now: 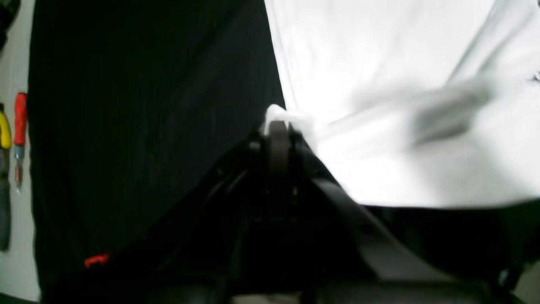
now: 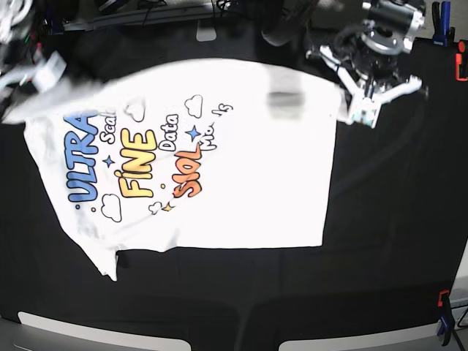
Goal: Layout the t-shirt on the table in an organized manner, then fold the t-shirt properly
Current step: 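Lift the shirt with both grippers and flip it open flat, then grasp the shirt edge with both grippers and pull it taut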
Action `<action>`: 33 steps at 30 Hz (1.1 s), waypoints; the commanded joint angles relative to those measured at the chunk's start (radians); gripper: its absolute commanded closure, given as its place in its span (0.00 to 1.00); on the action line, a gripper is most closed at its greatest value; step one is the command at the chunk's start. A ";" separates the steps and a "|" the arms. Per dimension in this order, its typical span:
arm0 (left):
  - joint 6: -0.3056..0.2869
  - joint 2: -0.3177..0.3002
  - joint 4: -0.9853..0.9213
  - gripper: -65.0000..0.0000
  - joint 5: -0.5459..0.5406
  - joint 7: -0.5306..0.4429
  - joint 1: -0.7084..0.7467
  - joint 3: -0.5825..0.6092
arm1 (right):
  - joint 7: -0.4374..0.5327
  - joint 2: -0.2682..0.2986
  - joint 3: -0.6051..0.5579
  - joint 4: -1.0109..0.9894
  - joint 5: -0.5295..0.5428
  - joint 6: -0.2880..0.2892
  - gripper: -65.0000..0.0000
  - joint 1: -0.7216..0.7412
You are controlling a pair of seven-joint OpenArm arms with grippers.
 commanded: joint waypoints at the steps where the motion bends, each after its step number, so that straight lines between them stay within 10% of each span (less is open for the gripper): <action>1: 0.011 -0.003 0.019 1.00 0.006 -0.025 -0.012 -0.001 | 0.007 0.011 0.033 0.011 0.036 -0.015 1.00 0.019; 9: 0.011 -0.003 0.019 1.00 -0.132 -0.067 -0.024 -0.001 | 0.109 -0.005 0.079 0.007 0.233 0.013 1.00 0.185; 23: 0.011 -0.003 -0.228 1.00 -0.130 -0.193 -0.133 -0.001 | 0.209 -0.240 0.079 -0.124 0.451 0.158 1.00 0.568; 33: 0.011 -0.004 -0.333 1.00 -0.129 -0.185 -0.297 -0.001 | 0.266 -0.255 0.079 -0.389 0.649 0.258 1.00 0.801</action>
